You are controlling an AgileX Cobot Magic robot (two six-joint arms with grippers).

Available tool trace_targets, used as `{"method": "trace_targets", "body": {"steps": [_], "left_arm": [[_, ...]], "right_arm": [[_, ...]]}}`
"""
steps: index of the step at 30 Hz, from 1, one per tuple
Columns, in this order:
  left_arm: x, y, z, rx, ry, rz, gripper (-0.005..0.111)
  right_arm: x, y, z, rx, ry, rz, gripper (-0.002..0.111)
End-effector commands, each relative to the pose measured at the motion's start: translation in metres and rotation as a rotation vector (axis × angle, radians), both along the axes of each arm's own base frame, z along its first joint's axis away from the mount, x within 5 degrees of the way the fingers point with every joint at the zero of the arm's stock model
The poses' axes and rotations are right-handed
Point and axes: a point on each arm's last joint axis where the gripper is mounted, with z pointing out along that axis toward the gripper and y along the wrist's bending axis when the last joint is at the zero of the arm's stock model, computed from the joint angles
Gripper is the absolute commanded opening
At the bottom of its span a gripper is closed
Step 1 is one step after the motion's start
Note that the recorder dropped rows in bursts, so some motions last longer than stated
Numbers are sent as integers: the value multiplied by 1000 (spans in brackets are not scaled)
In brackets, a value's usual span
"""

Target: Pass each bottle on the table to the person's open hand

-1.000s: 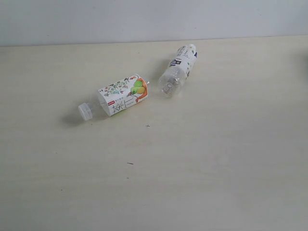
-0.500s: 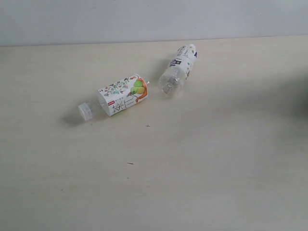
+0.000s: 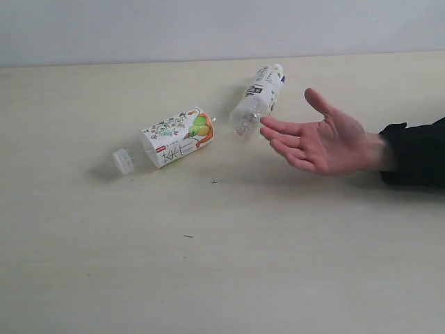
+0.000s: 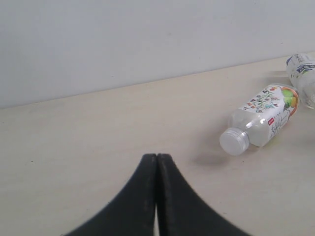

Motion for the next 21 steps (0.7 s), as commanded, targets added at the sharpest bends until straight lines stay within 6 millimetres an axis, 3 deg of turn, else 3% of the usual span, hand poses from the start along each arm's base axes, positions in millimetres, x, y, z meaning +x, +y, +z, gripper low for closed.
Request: {"method": "trace_targets", "body": {"steps": [1, 6, 10, 15, 20, 21], "left_arm": [[0, 0, 1, -8, -10, 2, 1], [0, 0, 1, -8, -10, 2, 1], [0, 0, 1, -8, -10, 2, 1], [0, 0, 1, -8, -10, 2, 1], [0, 0, 1, -8, -10, 2, 1], [0, 0, 1, -8, -10, 2, 1]], "right_arm": [[23, -3, 21, -58, 96, -114, 14], [79, 7, 60, -148, 270, -199, 10], [141, 28, 69, -225, 511, -166, 10], [219, 63, 52, -365, 852, -10, 10], [286, 99, 29, -330, 1075, 147, 10], [309, 113, 17, -300, 1158, 207, 12]]}}
